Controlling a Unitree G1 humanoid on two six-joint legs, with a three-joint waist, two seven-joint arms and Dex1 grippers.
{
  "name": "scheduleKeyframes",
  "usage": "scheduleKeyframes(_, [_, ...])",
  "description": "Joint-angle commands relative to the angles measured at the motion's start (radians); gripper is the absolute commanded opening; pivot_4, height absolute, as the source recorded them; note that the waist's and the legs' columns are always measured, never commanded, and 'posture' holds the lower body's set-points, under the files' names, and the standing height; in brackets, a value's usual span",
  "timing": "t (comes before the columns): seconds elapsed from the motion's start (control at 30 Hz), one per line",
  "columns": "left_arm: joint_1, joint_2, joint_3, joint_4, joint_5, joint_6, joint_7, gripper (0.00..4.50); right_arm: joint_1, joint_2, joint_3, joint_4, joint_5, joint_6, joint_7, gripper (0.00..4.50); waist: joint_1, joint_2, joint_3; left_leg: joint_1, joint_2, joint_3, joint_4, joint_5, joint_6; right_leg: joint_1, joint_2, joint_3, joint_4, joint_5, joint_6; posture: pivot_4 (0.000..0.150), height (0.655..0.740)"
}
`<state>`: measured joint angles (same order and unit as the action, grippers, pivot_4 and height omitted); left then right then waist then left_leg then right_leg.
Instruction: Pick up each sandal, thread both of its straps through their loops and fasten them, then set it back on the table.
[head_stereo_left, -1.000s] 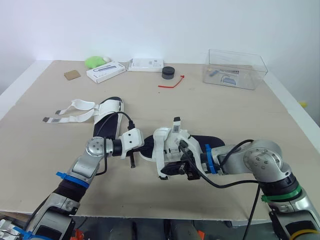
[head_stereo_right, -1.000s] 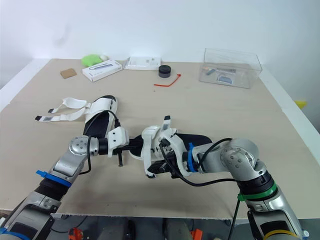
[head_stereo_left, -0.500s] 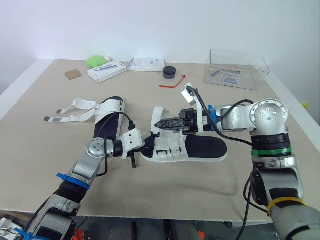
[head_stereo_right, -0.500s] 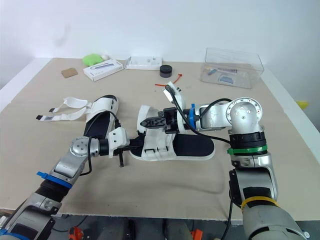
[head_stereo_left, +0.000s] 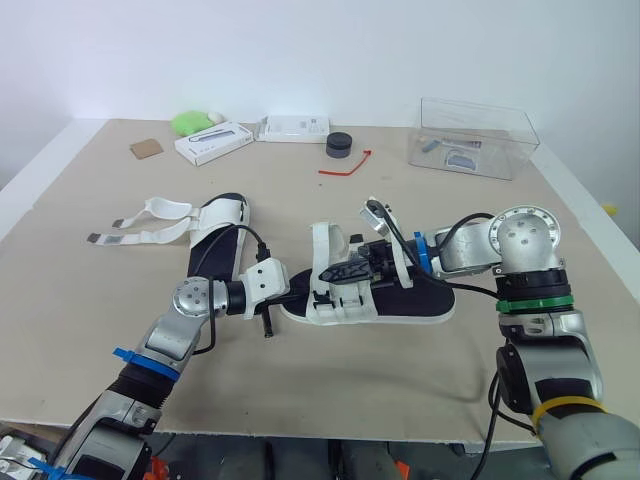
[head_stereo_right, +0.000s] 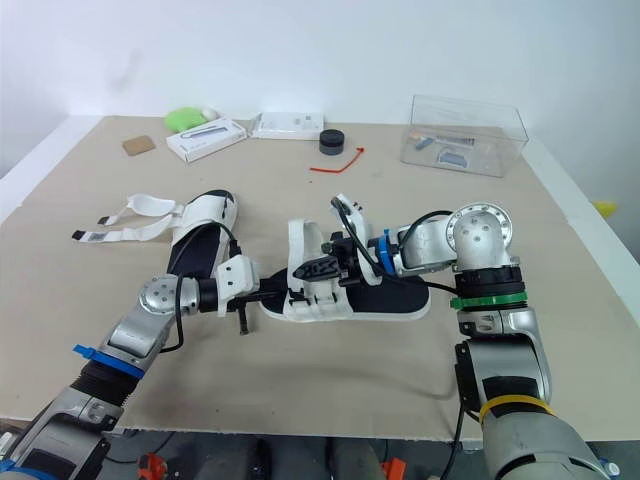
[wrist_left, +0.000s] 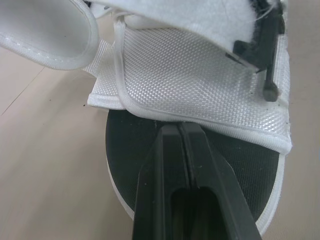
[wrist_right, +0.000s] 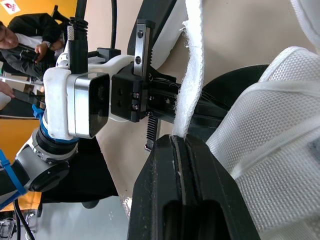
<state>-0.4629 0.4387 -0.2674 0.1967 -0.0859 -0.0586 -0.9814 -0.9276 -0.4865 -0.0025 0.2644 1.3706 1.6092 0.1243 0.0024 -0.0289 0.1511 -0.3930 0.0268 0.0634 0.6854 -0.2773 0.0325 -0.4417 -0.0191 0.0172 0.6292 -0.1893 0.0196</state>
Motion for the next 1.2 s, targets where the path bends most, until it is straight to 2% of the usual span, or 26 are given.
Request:
scheduleKeyframes(0.03, [0.022, 0.006, -0.027, 0.04, 0.038, 0.035, -0.001, 0.0, 0.009, -0.012, -0.001, -0.031, 0.02, 0.005, -0.001, 0.06, 0.0, 0.0, 0.0, 0.0, 0.0, 0.0, 0.0, 0.0, 0.0, 0.0, 0.0, 0.0, 0.0, 0.0, 0.0, 0.15, 0.74])
scheduleKeyframes(0.43, [0.021, 0.008, -0.026, 0.044, 0.039, 0.035, -0.002, 0.0, 0.034, -0.027, 0.023, -0.061, 0.035, 0.005, -0.002, 0.06, 0.0, 0.0, 0.0, 0.0, 0.0, 0.0, 0.0, 0.0, 0.0, 0.0, 0.0, 0.0, 0.0, 0.0, 0.0, 0.15, 0.74])
scheduleKeyframes(0.97, [0.014, 0.007, -0.025, 0.053, 0.04, 0.034, -0.003, 0.0, 0.06, -0.008, 0.027, -0.202, -0.124, 0.005, 0.087, 0.06, 0.0, 0.0, 0.0, 0.0, 0.0, 0.0, 0.0, 0.0, 0.001, 0.0, -0.001, 0.0, 0.0, -0.001, 0.001, 0.15, 0.74])
scheduleKeyframes(1.2, [0.018, 0.01, -0.026, 0.051, 0.041, 0.033, -0.004, 0.0, 0.052, -0.024, 0.052, -0.247, -0.115, 0.005, 0.141, 0.06, 0.0, 0.0, 0.0, 0.0, 0.0, 0.0, 0.0, 0.0, 0.001, 0.0, -0.001, 0.0, 0.0, -0.001, 0.001, 0.15, 0.74])
